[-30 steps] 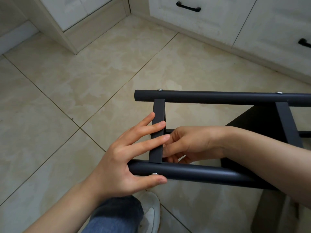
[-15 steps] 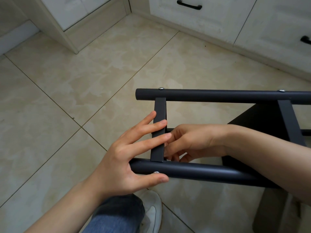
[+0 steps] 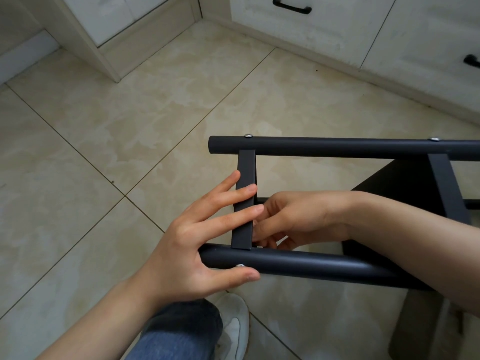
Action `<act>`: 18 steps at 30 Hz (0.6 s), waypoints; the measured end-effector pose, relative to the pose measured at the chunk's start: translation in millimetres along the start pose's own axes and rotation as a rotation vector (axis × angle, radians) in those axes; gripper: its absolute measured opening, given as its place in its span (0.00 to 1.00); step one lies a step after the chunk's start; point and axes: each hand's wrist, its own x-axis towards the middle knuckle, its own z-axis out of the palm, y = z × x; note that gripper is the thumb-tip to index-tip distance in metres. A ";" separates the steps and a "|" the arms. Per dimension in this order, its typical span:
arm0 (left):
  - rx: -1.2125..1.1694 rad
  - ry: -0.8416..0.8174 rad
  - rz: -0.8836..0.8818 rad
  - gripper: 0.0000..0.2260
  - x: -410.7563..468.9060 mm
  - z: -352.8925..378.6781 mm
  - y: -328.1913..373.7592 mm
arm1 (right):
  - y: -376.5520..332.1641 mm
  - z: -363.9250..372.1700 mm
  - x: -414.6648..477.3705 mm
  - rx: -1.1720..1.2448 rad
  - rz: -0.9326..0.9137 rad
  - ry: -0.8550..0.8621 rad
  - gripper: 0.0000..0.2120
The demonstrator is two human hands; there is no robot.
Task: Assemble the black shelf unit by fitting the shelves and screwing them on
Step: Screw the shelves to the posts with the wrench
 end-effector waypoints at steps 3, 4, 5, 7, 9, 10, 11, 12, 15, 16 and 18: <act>0.002 -0.001 -0.001 0.29 0.1 0.0 0.1 | -0.4 -0.6 0.1 -0.011 0.027 0.017 0.10; 0.003 -0.001 0.000 0.29 0.0 -0.1 0.1 | -0.6 -0.6 -0.1 -0.008 0.031 0.017 0.10; 0.005 -0.001 0.001 0.29 0.0 -0.3 0.2 | -0.7 -0.9 -0.1 0.002 0.029 0.014 0.10; 0.004 0.000 0.002 0.29 0.0 -0.2 0.3 | -0.2 -1.5 0.0 0.027 0.013 -0.004 0.08; -0.001 0.000 0.003 0.29 -0.1 -0.1 0.5 | -0.7 -1.2 -0.2 0.048 -0.005 -0.025 0.07; -0.002 0.000 0.003 0.29 -0.1 0.0 0.5 | -1.2 -0.7 -0.7 0.054 -0.011 -0.032 0.06; -0.002 0.000 0.003 0.29 -0.1 0.0 0.5 | -1.6 -0.7 -1.1 0.052 -0.014 -0.035 0.06; -0.001 0.001 0.003 0.29 -0.1 0.0 0.3 | -1.8 -0.6 -1.4 0.046 -0.016 -0.034 0.06; 0.001 0.003 0.003 0.29 0.0 0.0 -0.1 | -1.5 -0.3 -1.2 0.031 -0.014 -0.028 0.06; 0.001 0.003 0.003 0.29 -0.1 0.1 -0.2 | -0.8 -0.2 -1.0 0.023 -0.009 -0.022 0.09; 0.000 0.003 0.003 0.29 -0.3 0.5 -0.4 | 0.2 -0.1 -0.3 0.000 0.008 -0.009 0.14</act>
